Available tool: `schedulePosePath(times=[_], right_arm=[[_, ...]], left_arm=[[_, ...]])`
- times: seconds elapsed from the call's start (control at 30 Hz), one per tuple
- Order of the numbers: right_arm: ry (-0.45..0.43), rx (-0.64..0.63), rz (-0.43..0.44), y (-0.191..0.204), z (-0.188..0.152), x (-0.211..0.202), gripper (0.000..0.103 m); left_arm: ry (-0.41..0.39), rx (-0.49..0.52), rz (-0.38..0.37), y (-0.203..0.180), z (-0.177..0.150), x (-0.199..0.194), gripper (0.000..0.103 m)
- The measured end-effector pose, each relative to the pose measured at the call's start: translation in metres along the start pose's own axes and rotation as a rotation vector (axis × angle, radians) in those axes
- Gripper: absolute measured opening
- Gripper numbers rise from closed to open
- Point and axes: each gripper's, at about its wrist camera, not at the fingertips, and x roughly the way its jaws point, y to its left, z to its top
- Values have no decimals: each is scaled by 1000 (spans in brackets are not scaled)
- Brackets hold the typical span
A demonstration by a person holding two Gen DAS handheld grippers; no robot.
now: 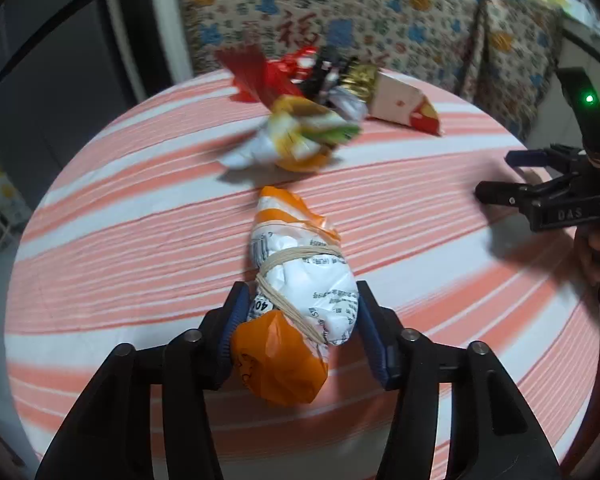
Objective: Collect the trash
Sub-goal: 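Grasp the white-and-orange snack packet with the left tool while the right tool grasps a white wrapper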
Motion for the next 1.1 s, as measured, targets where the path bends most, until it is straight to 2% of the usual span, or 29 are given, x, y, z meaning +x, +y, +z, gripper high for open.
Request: schedulePosePath(times=[0.1,0.23,0.4,0.57,0.6,0.63,0.67,0.7,0.73,0.77,0.8,1.0,1.1], right_arm=[[-3,14,-14,-2,15,13,103],[-16,24,-25,2,38,32,103],[-25,26,-44,7,49,40,102],[-98,-72,-68,29,61,36,100],[-112,-94,-65,34,63,35,90],[-119,-109,-58,38,64,35,66],[-116,-111,-34,41,65,36,51],[-110,-104,-21,42,65,37,31],[-123,-101,-39,44,63,34,25],[-127,-90,-17,43,62,30,21],[-123,-67,20,41,59,26,8],[-33,82,105,37,23,-4,8],[-1,77,121,47,-2,-25,8]], left_arm=[[-14,-59,5,13,-2,2,64],[-3,-35,16,10,-3,4,73],[3,-41,9,17,-4,5,83],[5,-33,10,15,-4,6,85],[5,-34,11,16,-4,6,86],[6,-35,11,16,-4,7,86],[6,-34,12,16,-5,6,86],[6,-35,12,16,-4,6,86],[6,-35,11,16,-4,7,86],[5,-35,12,15,-4,6,86],[5,-35,11,15,-4,6,86],[7,-38,12,15,-6,4,86],[10,-29,11,11,-16,-4,86]])
